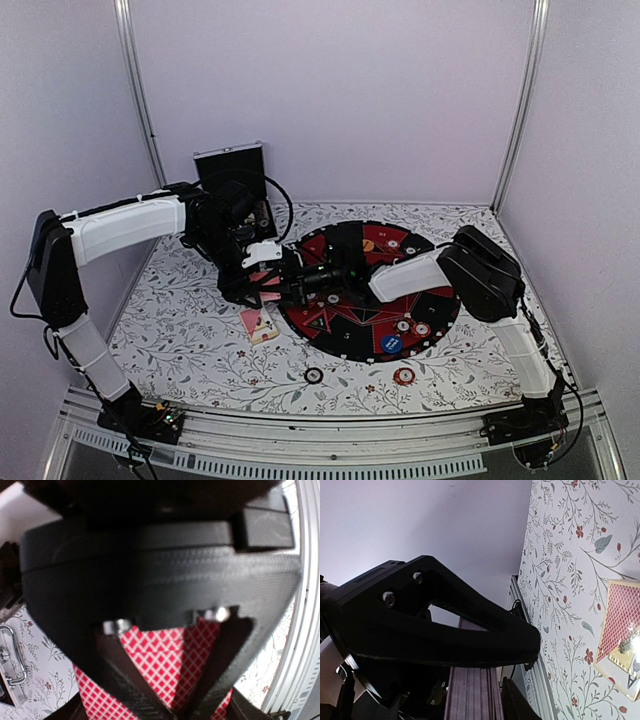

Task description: Distribute texas hold em gaming equipment

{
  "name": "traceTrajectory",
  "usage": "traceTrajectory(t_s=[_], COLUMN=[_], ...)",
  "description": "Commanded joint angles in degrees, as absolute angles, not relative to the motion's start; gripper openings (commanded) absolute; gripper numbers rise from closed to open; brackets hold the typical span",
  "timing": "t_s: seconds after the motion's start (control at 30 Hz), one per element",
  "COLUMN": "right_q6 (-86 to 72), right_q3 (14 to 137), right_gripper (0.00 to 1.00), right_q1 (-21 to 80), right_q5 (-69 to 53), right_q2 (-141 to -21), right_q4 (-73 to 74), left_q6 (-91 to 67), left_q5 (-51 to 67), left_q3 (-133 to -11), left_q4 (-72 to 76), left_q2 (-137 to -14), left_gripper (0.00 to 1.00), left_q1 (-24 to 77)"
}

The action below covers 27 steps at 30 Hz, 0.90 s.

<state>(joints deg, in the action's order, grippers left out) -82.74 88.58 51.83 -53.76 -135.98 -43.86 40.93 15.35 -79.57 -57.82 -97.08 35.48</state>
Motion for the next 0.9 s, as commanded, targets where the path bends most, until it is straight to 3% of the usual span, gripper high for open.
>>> traceTrajectory(t_s=[0.0,0.13,0.4,0.87], right_q6=[-82.27,-79.88,-77.21,-82.24], right_q3=[89.09,89.15,89.46,87.8], right_gripper=[0.21,0.06,0.02,0.02], right_q1=[52.07,52.05,52.2,52.47], right_q5=[-54.06,-52.88,-53.9,-55.19], right_q2=[-136.97,-136.26,-134.35,-134.18], right_q4=[-43.06,-39.25,-38.95,-48.34], left_q6=[41.44,41.18,41.65,44.03], left_q5=[16.31,16.29,15.26,14.84], left_q3=[-81.65,-81.37,-77.96,-74.47], left_q4=[-58.13,-58.03,-53.84,-51.94], left_q2=[-97.1,-96.92,-95.84,-94.61], left_gripper=[0.39,0.48,0.98,1.0], left_q1=[36.36,36.71,37.04,37.09])
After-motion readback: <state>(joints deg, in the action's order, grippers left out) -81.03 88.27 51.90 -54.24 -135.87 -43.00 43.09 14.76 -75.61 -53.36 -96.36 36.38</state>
